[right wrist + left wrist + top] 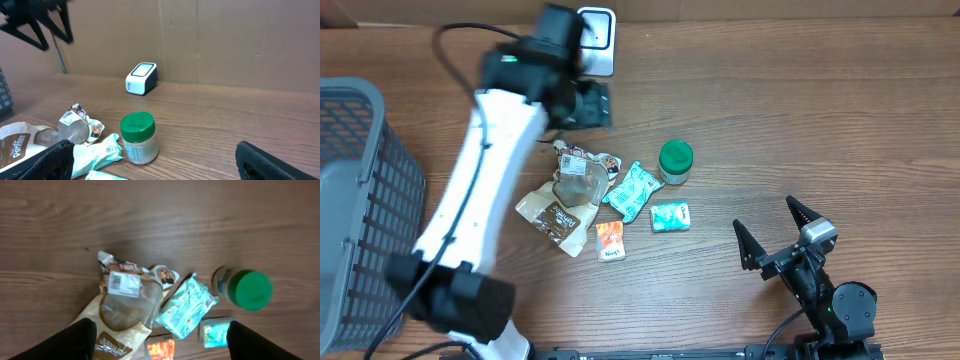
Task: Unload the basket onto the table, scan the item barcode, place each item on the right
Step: 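Carry the orange snack bag out and drop it in front of the items, then raise the left arm to a hover pose and lift the right arm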
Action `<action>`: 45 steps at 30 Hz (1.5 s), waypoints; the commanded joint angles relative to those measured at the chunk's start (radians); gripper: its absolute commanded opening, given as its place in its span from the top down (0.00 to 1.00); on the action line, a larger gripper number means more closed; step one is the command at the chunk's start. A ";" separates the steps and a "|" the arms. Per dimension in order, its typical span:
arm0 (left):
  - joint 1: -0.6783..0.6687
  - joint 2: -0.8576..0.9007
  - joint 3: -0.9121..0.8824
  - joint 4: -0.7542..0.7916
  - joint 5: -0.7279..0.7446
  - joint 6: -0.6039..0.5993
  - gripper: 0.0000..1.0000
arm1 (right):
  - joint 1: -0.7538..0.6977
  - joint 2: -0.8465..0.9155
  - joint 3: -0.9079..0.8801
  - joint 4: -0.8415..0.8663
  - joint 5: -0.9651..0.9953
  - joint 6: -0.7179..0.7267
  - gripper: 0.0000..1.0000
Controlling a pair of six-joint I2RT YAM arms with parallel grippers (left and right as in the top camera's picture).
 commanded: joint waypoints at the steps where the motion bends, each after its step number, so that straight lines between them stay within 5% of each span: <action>1: 0.082 -0.018 0.012 0.001 0.161 0.137 0.15 | -0.003 -0.002 -0.010 0.006 -0.004 -0.001 0.00; 8: 0.196 -0.003 0.010 0.016 0.389 0.356 0.12 | -0.003 -0.002 -0.010 0.006 -0.004 -0.001 0.00; 15: 0.222 -0.003 -0.007 0.023 0.370 0.396 0.00 | -0.003 -0.002 -0.010 0.026 0.003 0.000 0.00; 25: 0.222 -0.002 -0.049 0.070 0.290 0.396 0.00 | -0.004 0.066 0.104 0.049 0.000 0.021 0.00; 36: 0.261 -0.003 -0.045 0.065 0.142 0.385 0.00 | -0.003 0.555 0.592 -0.188 -0.004 0.002 0.00; 45: 0.457 -0.003 -0.045 0.042 0.242 0.396 0.00 | -0.002 1.070 1.116 -0.539 -0.080 -0.006 0.00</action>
